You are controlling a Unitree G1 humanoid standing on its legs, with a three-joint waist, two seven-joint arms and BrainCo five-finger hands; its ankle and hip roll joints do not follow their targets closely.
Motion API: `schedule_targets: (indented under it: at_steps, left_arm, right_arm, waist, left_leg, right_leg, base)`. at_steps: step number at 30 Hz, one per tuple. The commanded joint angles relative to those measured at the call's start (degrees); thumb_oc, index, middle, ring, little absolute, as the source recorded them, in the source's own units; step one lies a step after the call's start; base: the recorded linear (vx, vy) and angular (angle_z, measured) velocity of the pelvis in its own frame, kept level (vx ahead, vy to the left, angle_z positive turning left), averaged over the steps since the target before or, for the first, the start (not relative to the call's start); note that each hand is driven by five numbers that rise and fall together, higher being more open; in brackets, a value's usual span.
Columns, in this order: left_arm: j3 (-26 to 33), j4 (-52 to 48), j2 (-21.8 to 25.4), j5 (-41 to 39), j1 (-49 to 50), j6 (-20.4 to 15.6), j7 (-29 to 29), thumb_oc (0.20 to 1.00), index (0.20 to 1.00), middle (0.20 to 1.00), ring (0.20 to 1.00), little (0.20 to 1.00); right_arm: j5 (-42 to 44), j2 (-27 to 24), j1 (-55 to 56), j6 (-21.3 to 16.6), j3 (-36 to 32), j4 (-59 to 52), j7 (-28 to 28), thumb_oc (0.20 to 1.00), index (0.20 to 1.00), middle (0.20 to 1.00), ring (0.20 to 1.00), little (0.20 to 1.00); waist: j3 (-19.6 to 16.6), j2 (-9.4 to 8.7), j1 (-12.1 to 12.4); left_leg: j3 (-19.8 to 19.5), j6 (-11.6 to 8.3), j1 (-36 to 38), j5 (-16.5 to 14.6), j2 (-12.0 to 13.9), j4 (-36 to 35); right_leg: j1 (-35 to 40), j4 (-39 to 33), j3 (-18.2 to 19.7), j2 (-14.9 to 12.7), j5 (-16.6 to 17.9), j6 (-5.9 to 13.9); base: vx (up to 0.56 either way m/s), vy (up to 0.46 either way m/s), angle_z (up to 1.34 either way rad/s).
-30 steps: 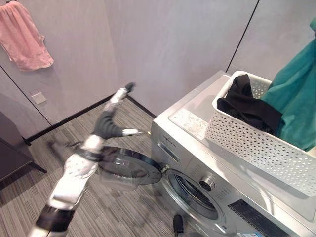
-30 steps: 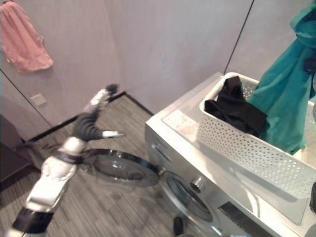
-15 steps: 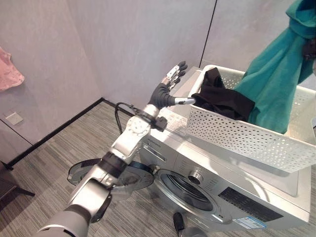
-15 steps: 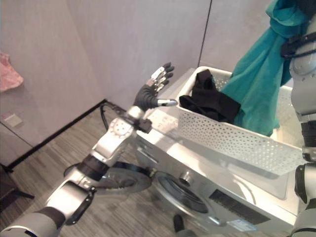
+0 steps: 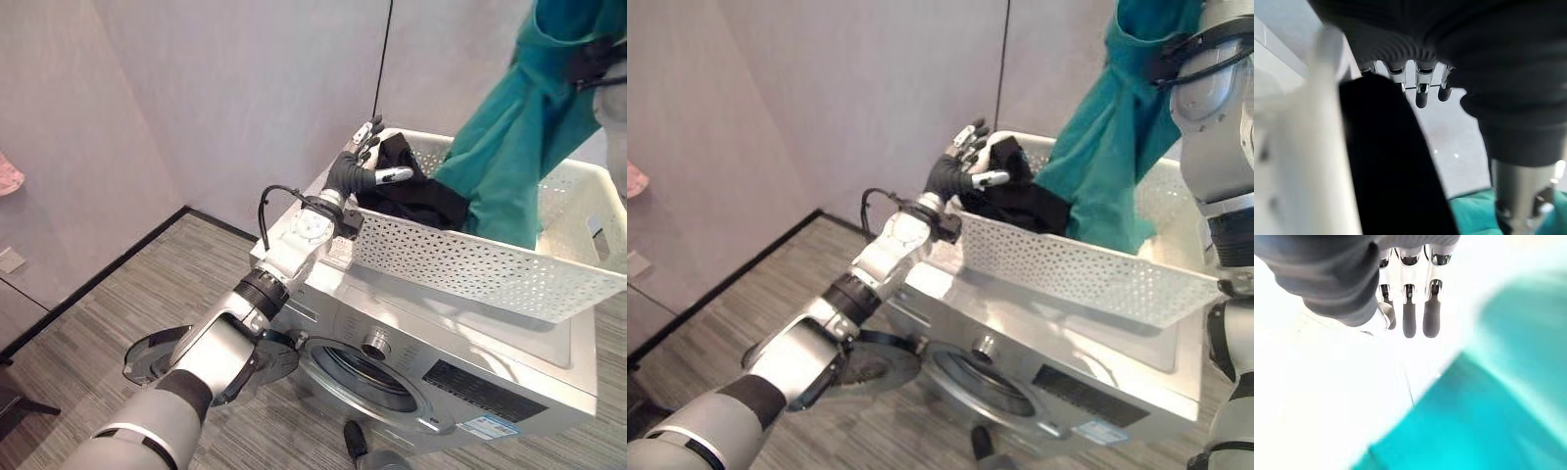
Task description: Grab the laundry basket,head to the washer,open it,put in the laundry and shut it.
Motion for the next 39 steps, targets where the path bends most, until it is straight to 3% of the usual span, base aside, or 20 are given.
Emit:
schedule_targets:
  at_steps: [1,8,15,17,19,20,22,27,32,39]
  left_arm:
    - [-4.9,4.5,-2.6,4.7,-7.2,-0.3,1.4,1.0,1.0,1.0,1.0,1.0]
    - [-4.4,6.4,-2.2,6.1,-11.5,-0.6,3.1,1.0,1.0,1.0,1.0,1.0]
    - [-3.6,3.1,-0.6,7.3,-9.0,-0.5,2.1,1.0,1.0,1.0,1.0,1.0]
    - [-3.5,2.0,0.6,7.5,-8.4,-0.5,1.7,1.0,1.0,1.0,1.0,1.0]
    - [-3.8,1.1,1.5,7.5,-8.1,-0.3,1.4,1.0,1.0,1.0,1.0,1.0]
    - [-4.8,-0.3,3.9,7.3,-7.5,0.0,-0.2,1.0,1.0,1.0,1.0,1.0]
    - [-6.0,-0.4,5.3,7.3,-7.3,0.7,-1.6,1.0,1.0,1.0,1.0,1.0]
    - [-6.0,-0.6,7.0,7.7,-7.1,1.6,-3.7,1.0,1.0,1.0,1.0,1.0]
    - [-3.8,-8.6,10.3,5.9,-3.2,0.9,-4.4,1.0,1.0,1.0,1.0,1.0]
    - [-3.2,-16.5,13.5,6.4,-0.8,1.3,-6.6,1.0,1.0,1.0,1.0,1.0]
  right_arm:
    - [1.7,2.4,-7.4,-1.6,-1.8,1.9,-1.2,0.2,0.2,0.2,0.2,0.2]
    - [1.9,4.2,-8.7,-2.1,-0.5,0.0,-0.9,0.2,0.2,0.2,0.2,0.2]
    - [1.7,0.7,-2.9,-2.1,-3.3,-1.9,1.6,0.2,0.2,0.2,0.2,0.2]
    - [5.2,-0.9,-1.3,-2.3,-3.1,-1.0,3.9,0.2,0.2,0.2,0.2,0.2]
    - [8.0,-1.9,-0.9,-2.6,-2.6,0.4,5.1,0.551,0.551,0.551,0.551,0.551]
    - [13.3,-5.3,-1.5,-2.6,1.2,4.8,9.7,0.928,0.928,0.928,0.928,0.928]
    - [17.1,-8.8,-4.5,-2.7,5.7,8.9,12.7,1.0,1.0,1.0,1.0,1.0]
    - [26.3,-13.2,-7.0,-3.6,14.9,13.1,23.1,1.0,1.0,1.0,1.0,1.0]
    - [30.3,-15.5,-0.9,-3.1,15.5,14.3,28.9,1.0,1.0,1.0,1.0,1.0]
    - [28.9,-17.7,6.7,-1.8,16.3,10.9,36.6,1.0,1.0,1.0,1.0,1.0]
  waist:
    - [-1.7,-0.61,0.5]
    - [-1.7,-0.05,0.4]
    - [-1.6,-0.39,0.8]
    - [-1.5,-0.61,0.8]
    - [-1.6,-0.84,1.0]
    - [-1.5,-1.34,1.1]
    - [-1.2,-1.71,0.8]
    - [-0.6,-1.91,0.0]
    - [-0.1,-2.22,0.7]
    - [1.0,-2.86,1.9]
  left_leg:
    - [0.5,3.69,3.4,-3.6,-1.1,1.2]
    - [0.6,3.73,3.3,-3.3,-1.3,1.6]
    - [0.5,3.79,3.7,-3.5,-1.2,1.5]
    - [0.4,3.78,3.6,-3.3,-1.1,1.5]
    - [0.4,3.77,3.5,-3.2,-1.1,1.5]
    - [0.4,3.66,3.4,-2.9,-1.0,1.4]
    - [0.4,3.45,3.2,-2.5,-0.9,1.4]
    - [0.5,3.08,3.0,-1.8,-0.9,1.1]
    - [0.2,2.93,2.6,-1.4,-0.6,1.4]
    - [-1.1,2.77,1.4,-1.0,-0.2,1.4]
  right_leg:
    - [-6.2,10.2,0.0,-3.1,-6.9,4.46]
    - [-6.5,10.5,0.3,-2.8,-6.9,4.43]
    - [-6.2,10.8,0.0,-2.7,-7.3,4.51]
    - [-6.2,10.9,-0.2,-2.7,-7.3,4.52]
    - [-6.2,10.9,-0.2,-2.7,-7.3,4.49]
    - [-6.3,10.8,-0.3,-2.8,-7.1,4.39]
    - [-6.5,11.0,-0.3,-2.9,-7.0,4.27]
    - [-6.9,11.1,-0.4,-3.0,-6.8,4.3]
    - [-7.0,11.2,-1.1,-3.3,-6.8,4.29]
    - [-6.9,10.9,-2.6,-3.9,-7.1,4.07]
  base:
    - [0.01,-0.011,-0.08]
    - [0.0,-0.004,-0.02]
    - [0.0,0.0,-0.02]
    - [0.0,0.0,0.0]
    - [0.0,0.0,0.0]
    - [0.0,0.0,0.0]
    - [0.0,0.0,0.0]
    - [0.0,0.0,0.0]
    - [0.0,0.001,0.01]
    - [-0.01,-0.001,0.09]
